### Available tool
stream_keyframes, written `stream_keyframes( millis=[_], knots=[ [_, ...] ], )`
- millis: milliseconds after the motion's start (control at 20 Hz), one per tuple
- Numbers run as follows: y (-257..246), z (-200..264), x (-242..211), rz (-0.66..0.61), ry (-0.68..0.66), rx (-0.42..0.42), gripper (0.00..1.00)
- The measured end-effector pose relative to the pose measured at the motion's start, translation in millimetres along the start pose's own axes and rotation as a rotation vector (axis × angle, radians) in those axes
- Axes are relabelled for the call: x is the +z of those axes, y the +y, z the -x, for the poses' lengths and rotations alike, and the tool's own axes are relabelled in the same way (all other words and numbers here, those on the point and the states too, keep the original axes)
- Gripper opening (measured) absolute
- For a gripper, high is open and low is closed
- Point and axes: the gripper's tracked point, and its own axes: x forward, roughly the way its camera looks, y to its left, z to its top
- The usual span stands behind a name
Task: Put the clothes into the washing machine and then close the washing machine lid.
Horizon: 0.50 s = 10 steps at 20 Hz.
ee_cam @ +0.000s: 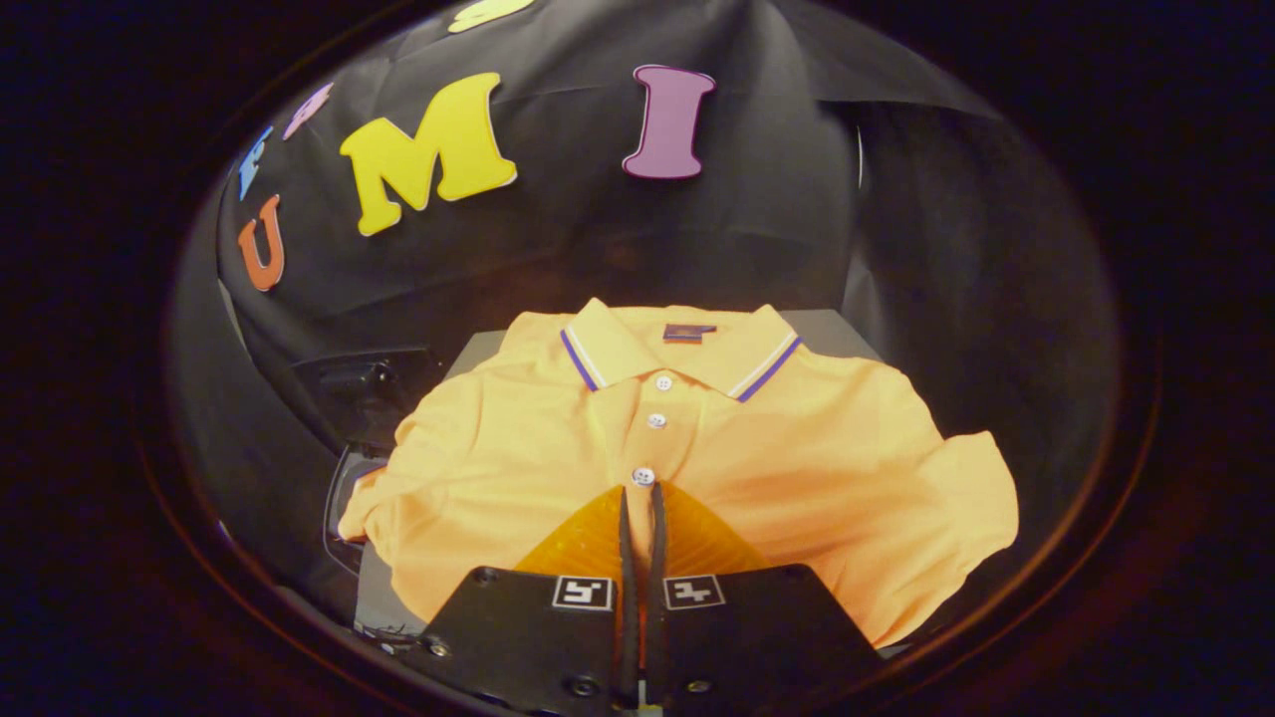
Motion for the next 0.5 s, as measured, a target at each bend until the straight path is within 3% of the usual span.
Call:
stream_keyframes(
  millis=[350, 500],
  knots=[
    [32.5, 15.0, 10.5, -0.006, -0.022, -0.001, 0.06],
    [72.7, 24.8, 21.2, 0.006, -0.037, 0.059, 0.05]
  ],
)
